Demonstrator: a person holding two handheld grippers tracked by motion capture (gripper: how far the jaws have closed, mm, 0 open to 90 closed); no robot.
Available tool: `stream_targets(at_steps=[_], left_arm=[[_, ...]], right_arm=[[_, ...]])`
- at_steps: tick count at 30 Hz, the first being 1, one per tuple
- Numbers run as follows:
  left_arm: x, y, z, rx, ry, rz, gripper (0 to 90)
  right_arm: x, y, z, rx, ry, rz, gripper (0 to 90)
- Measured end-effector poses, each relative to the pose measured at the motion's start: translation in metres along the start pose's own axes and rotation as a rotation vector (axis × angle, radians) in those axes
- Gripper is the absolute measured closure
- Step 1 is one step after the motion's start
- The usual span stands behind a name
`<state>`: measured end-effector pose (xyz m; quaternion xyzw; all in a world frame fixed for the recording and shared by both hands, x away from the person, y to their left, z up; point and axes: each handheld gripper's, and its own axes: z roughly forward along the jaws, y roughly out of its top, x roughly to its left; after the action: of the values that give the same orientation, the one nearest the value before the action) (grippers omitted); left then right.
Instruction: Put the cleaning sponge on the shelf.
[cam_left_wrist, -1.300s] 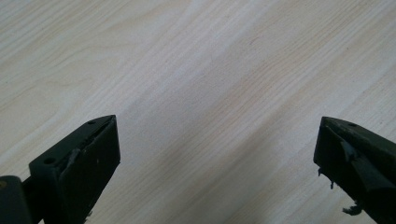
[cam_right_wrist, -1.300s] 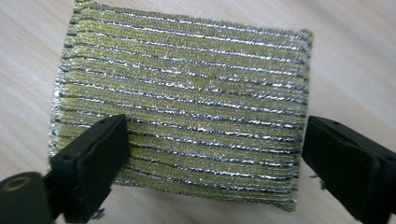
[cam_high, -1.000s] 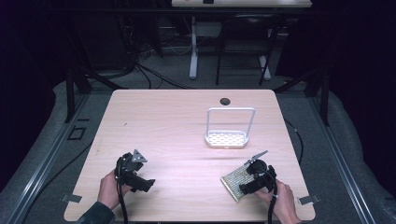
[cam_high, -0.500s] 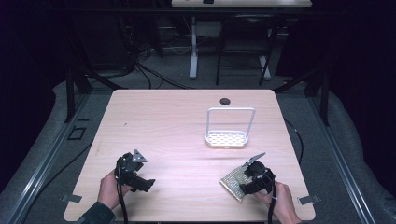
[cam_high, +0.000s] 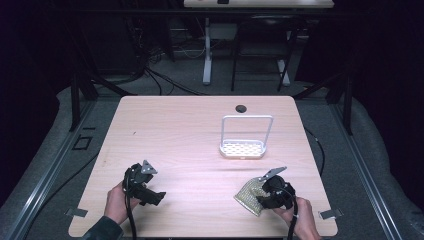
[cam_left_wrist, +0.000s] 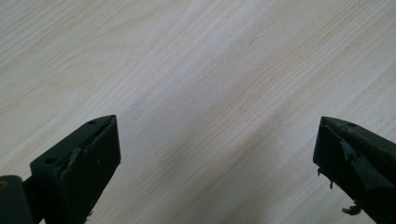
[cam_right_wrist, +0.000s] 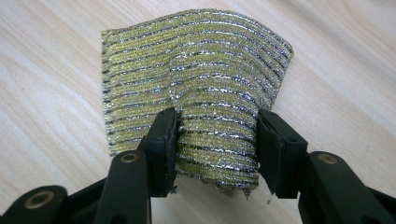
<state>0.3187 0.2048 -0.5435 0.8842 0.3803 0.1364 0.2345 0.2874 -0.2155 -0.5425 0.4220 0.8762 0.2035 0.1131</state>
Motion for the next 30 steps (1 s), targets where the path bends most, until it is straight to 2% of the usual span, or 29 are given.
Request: stream_targets(at_steps=[7,20,30], left_arm=[[0.001,0.000,0.000,-0.005,-0.001,-0.002,0.9],[0.002,0.000,0.001,-0.004,-0.004,-0.008,0.6],[0.003,0.000,0.002,-0.001,-0.008,-0.013,0.8]], right_arm=[[-0.001,0.000,-0.009,-0.026,-0.025,-0.006,51.9],[-0.001,0.002,-0.013,-0.043,-0.026,0.018,51.9],[-0.002,0.005,-0.019,-0.089,-0.016,0.033,52.0]])
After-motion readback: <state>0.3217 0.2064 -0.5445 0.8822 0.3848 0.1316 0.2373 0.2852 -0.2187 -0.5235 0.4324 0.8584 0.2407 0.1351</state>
